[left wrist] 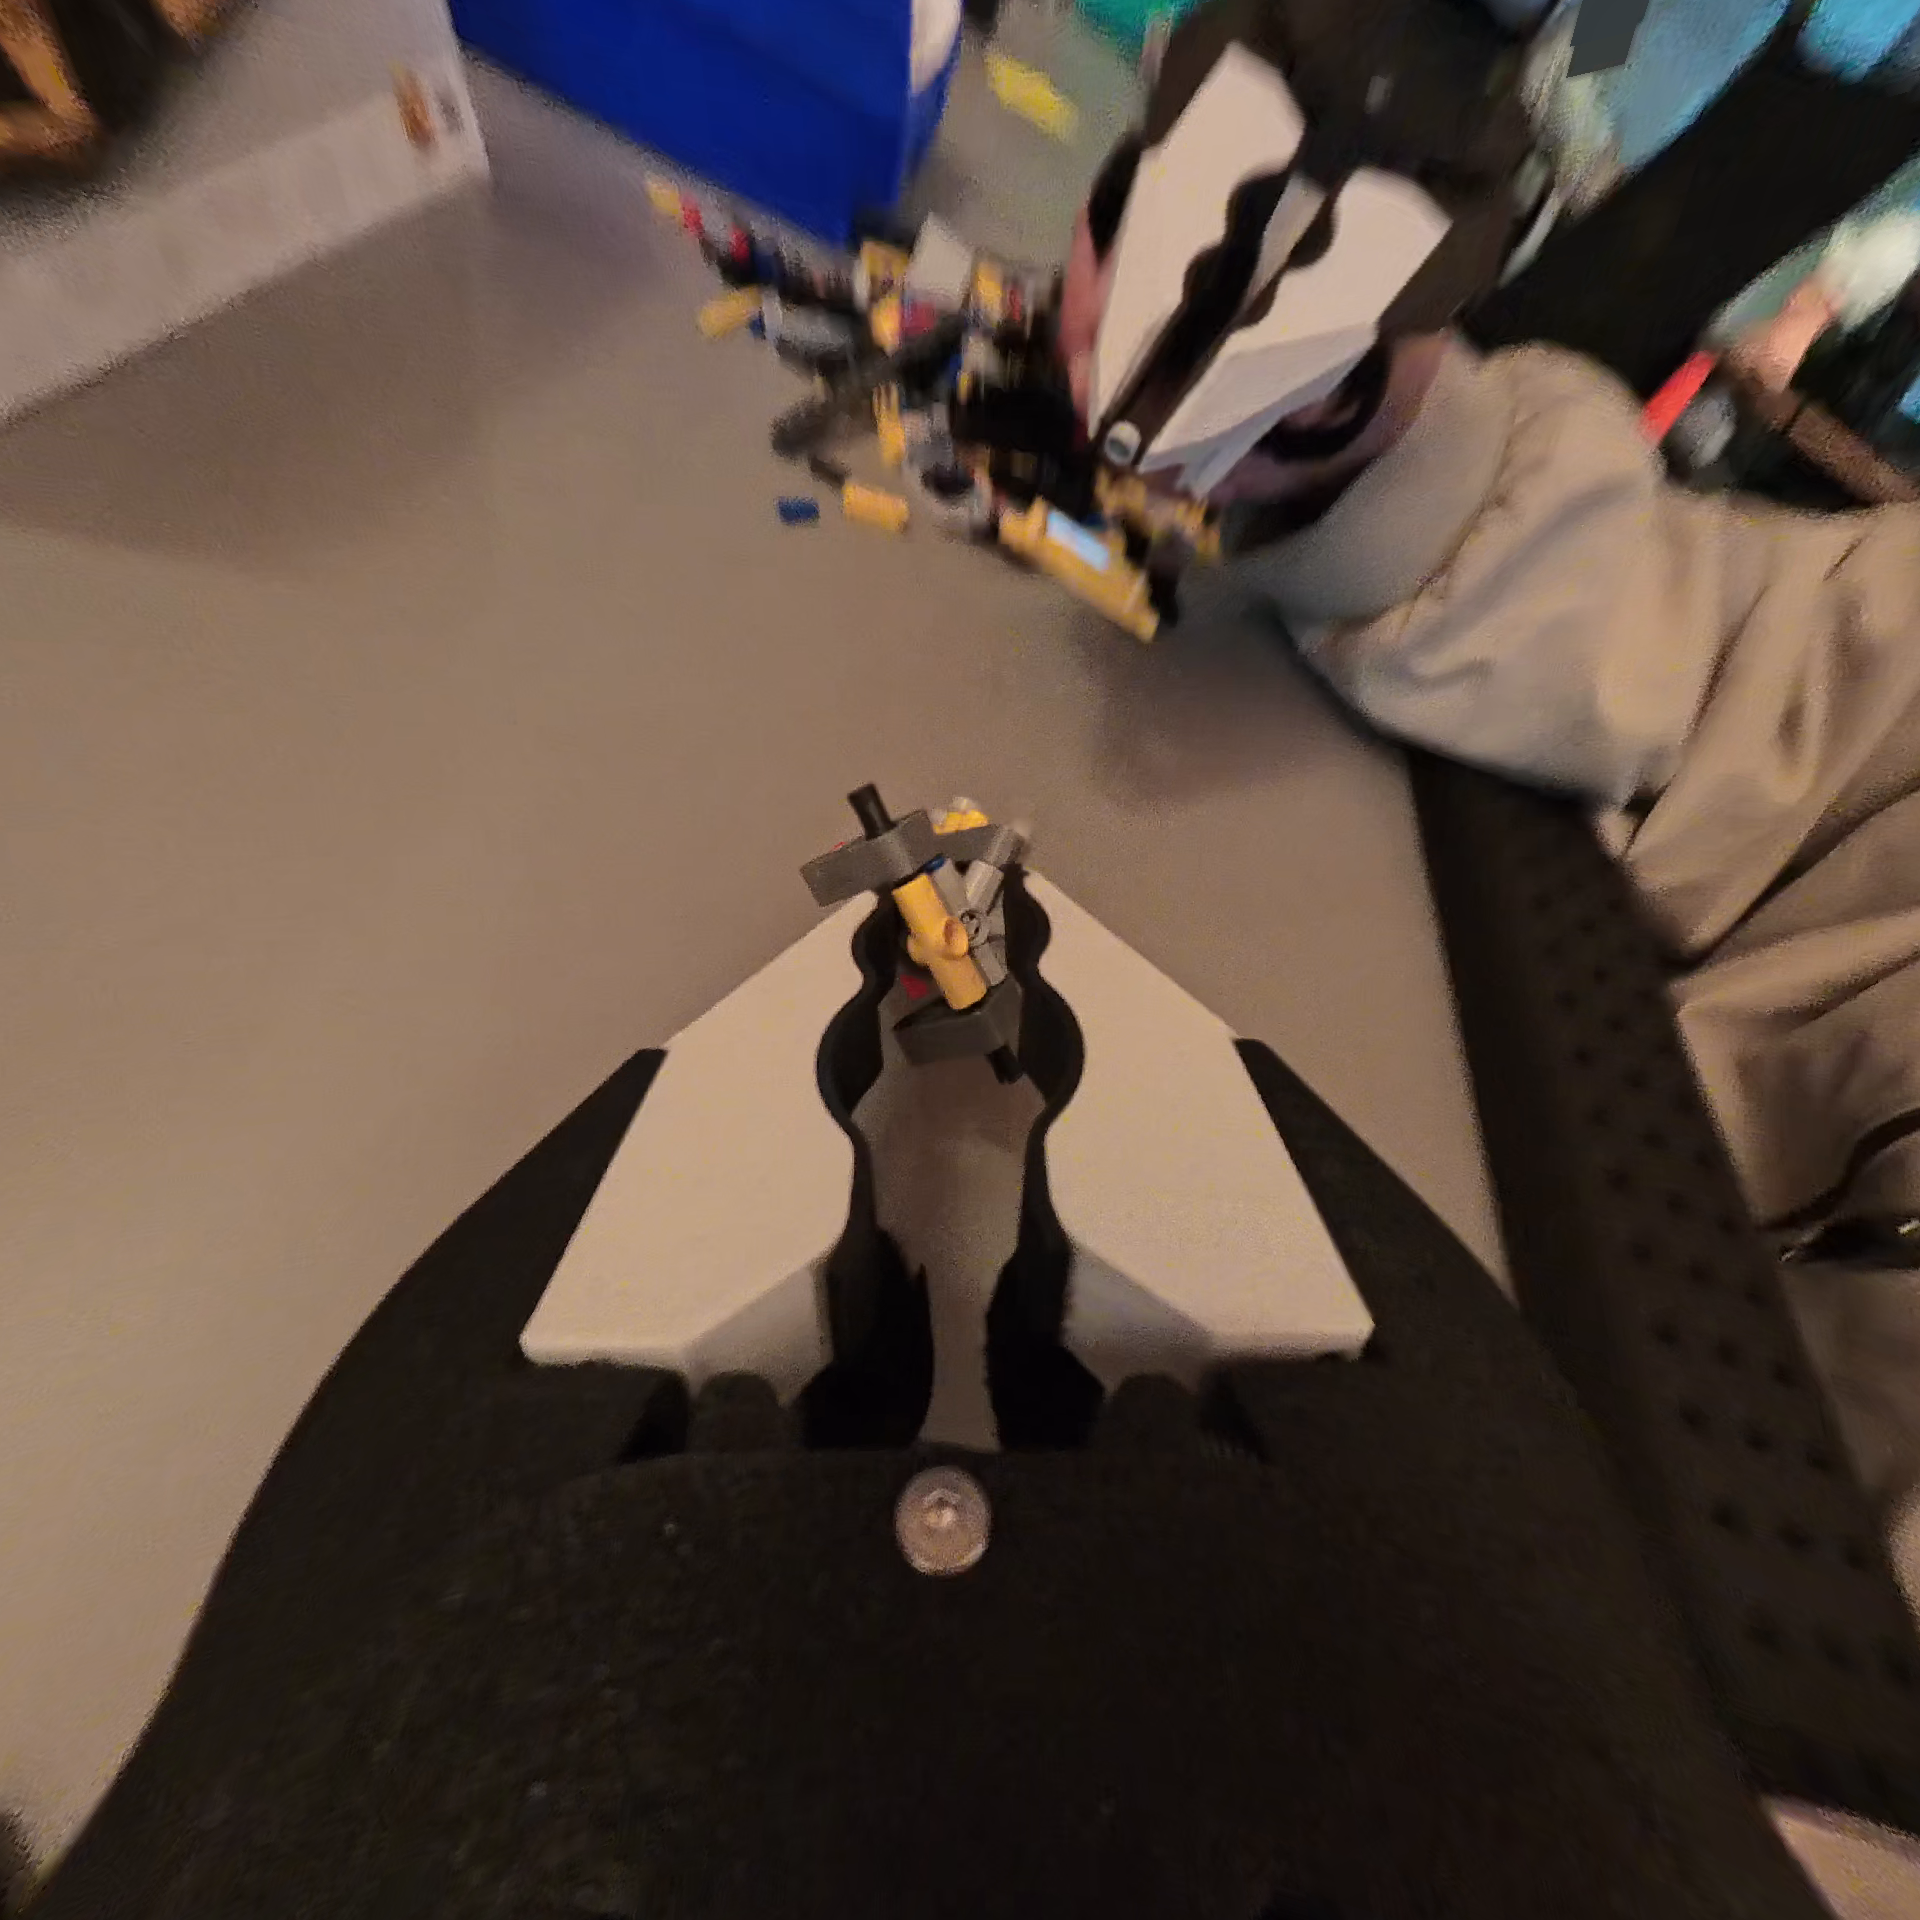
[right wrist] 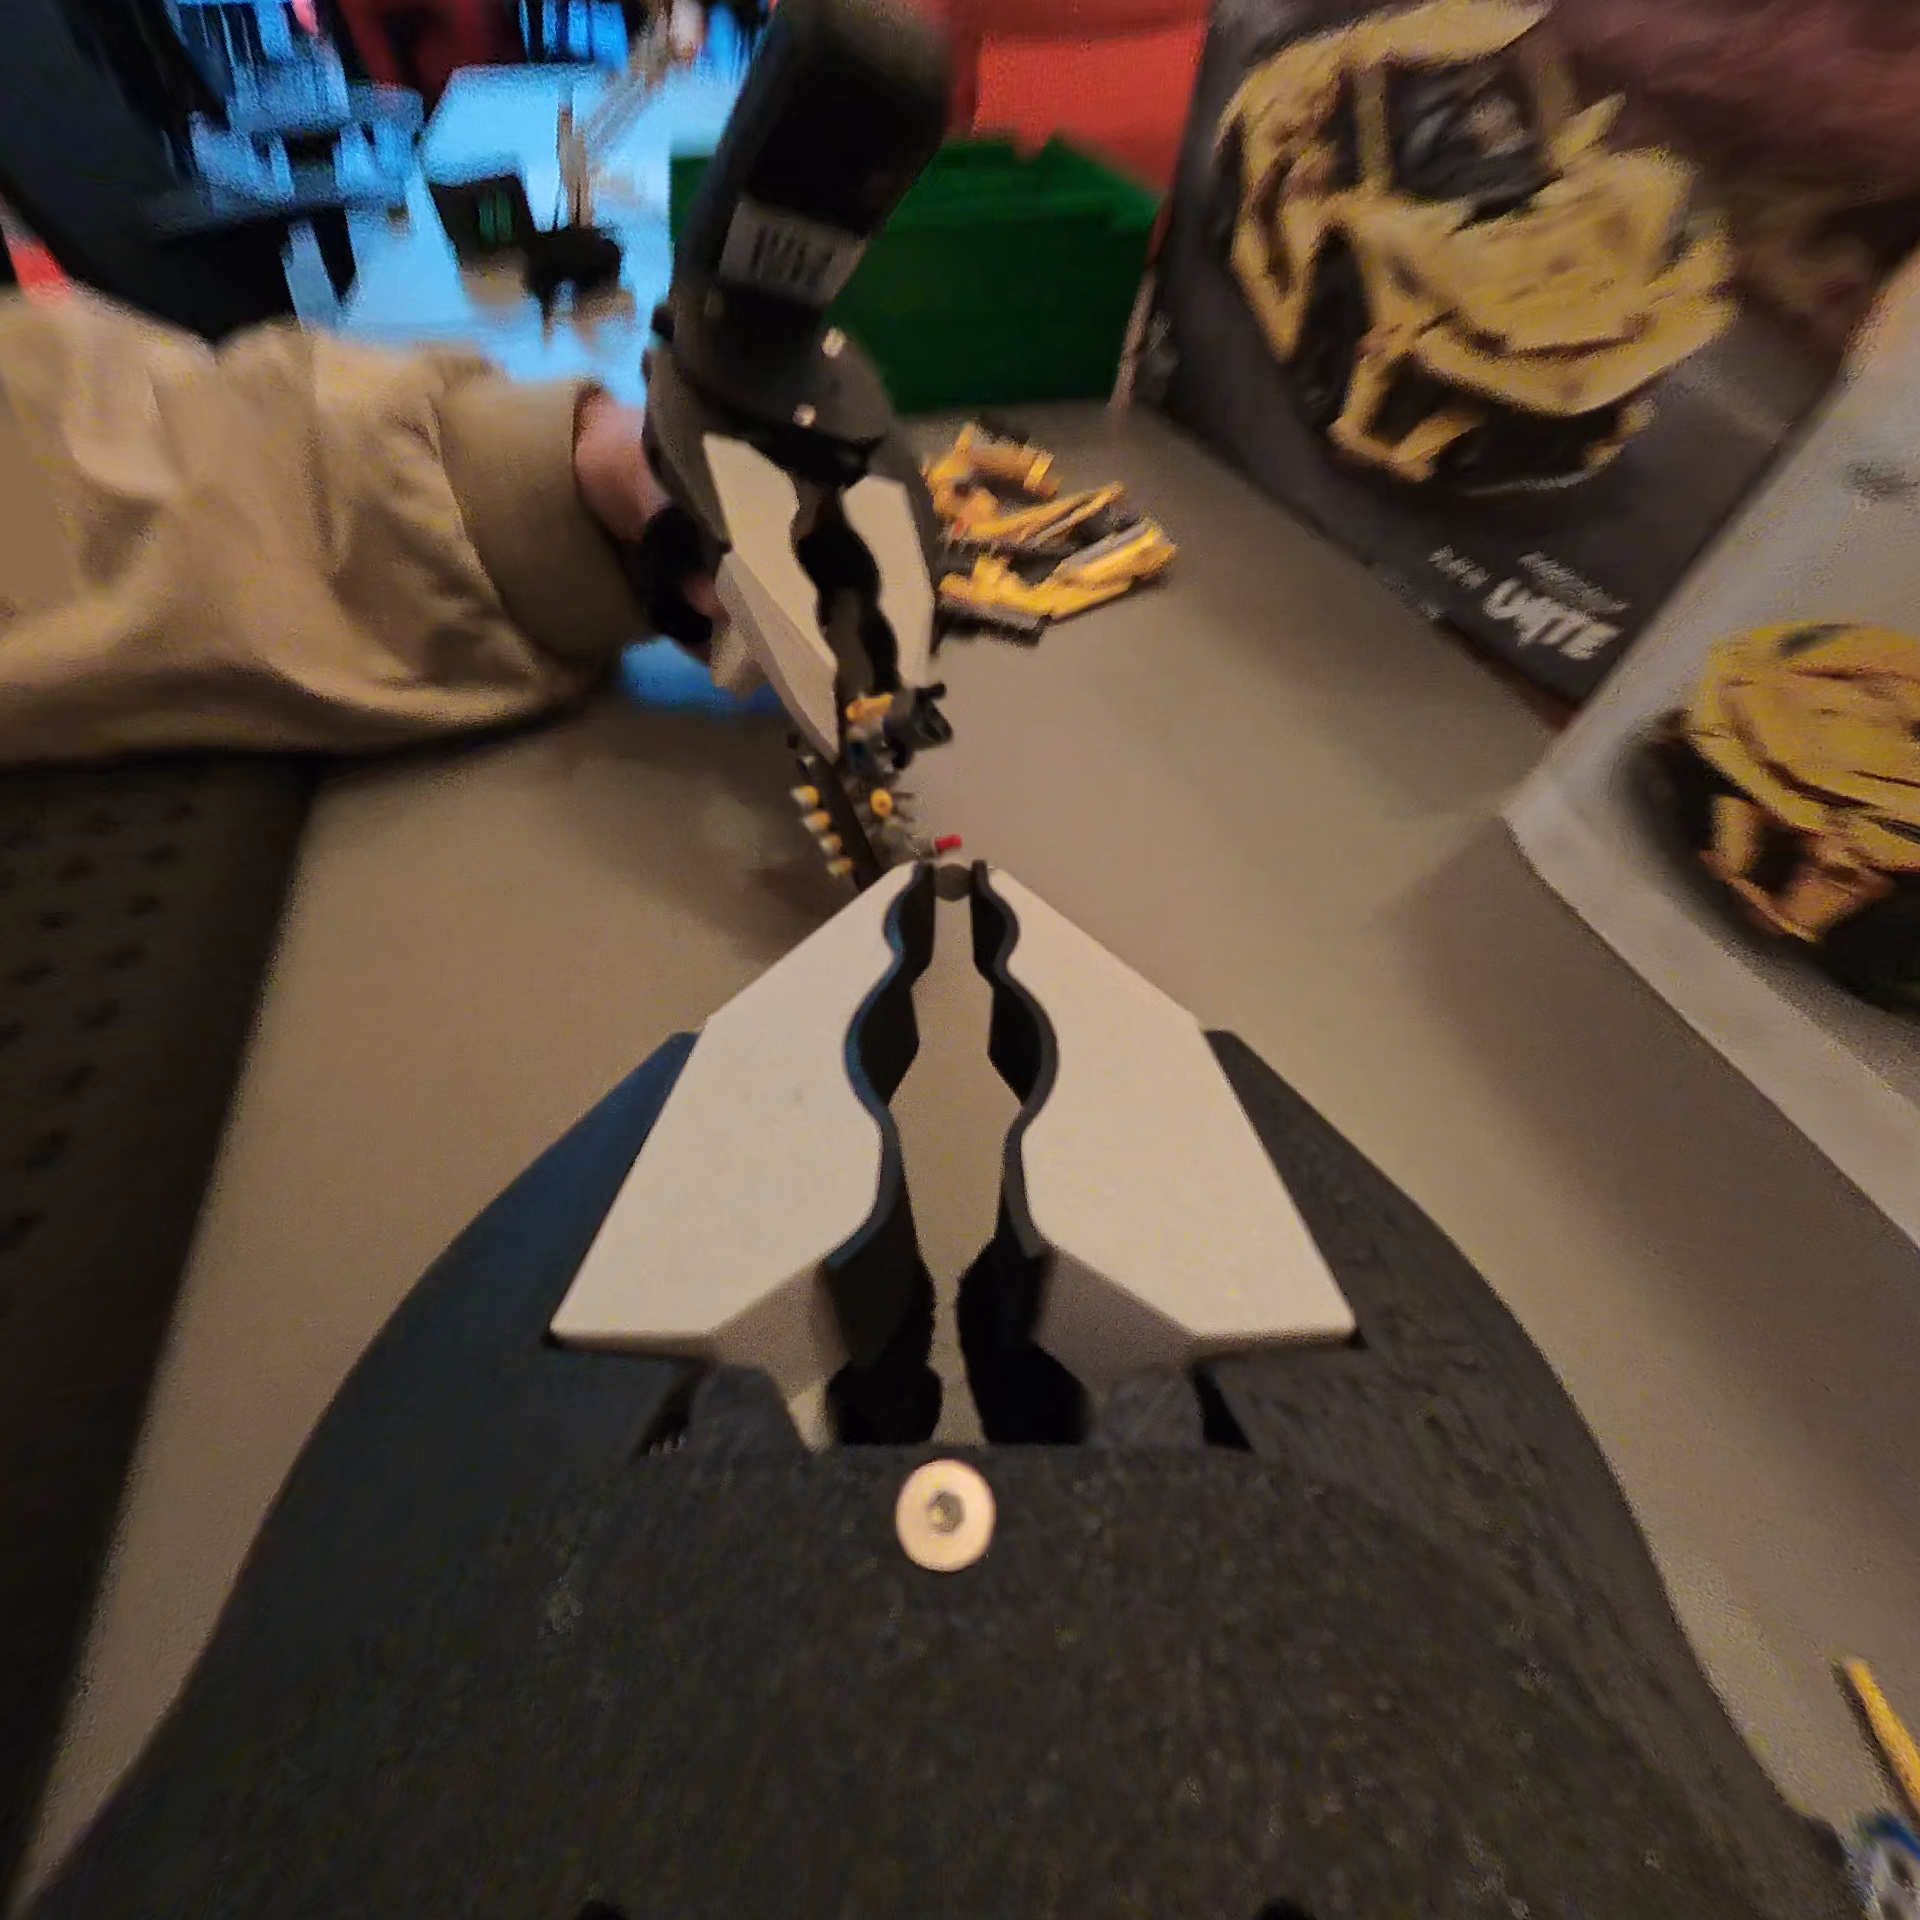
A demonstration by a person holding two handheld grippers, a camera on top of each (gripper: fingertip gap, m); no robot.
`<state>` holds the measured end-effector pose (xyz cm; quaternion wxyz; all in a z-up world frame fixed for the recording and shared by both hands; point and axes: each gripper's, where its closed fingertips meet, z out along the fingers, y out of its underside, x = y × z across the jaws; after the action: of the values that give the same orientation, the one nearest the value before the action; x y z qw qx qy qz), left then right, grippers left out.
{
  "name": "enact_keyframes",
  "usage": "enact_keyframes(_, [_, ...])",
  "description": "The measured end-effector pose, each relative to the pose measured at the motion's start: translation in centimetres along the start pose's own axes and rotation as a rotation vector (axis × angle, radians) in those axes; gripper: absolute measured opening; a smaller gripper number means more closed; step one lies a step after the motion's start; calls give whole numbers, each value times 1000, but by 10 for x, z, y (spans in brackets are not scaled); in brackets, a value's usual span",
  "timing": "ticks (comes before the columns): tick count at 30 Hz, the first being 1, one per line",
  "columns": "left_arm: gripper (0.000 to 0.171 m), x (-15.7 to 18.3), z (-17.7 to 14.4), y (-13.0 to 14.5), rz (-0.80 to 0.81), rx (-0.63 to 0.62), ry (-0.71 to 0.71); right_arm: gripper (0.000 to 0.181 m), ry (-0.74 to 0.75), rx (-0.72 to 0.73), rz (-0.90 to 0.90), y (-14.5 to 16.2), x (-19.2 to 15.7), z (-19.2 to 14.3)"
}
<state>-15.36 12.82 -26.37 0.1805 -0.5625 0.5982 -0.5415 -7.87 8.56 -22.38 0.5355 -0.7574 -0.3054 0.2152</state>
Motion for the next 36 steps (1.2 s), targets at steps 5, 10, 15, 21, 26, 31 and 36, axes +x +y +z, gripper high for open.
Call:
enact_keyframes(5, [20, 5, -18, -25, -27, 139, 49, 6, -64, -264, -5, 54, -19, 19])
enact_keyframes(10, [20, 7, -1, -19, -49, 117, 64, 9, -69, -449, -88, 91, -28, 50])
enact_keyframes(15, [21, 14, 21, -8, -24, 47, 67, 22, -66, -198, -14, 42, -21, 40])
enact_keyframes(21, [21, 22, 26, -10, -30, 58, 116, 17, -11, -108, -125, 25, -25, 41])
enact_keyframes(26, [20, 23, 28, -6, -13, 33, 110, 6, -33, -138, -122, 30, -27, 47])
enact_keyframes(31, [19, -7, 7, 8, 40, -32, -57, 5, -62, 21, -2, -4, -16, 13])
enact_keyframes(36, [20, 2, -16, -27, -3, 155, 10, 6, -18, -127, 96, 29, 3, -11])
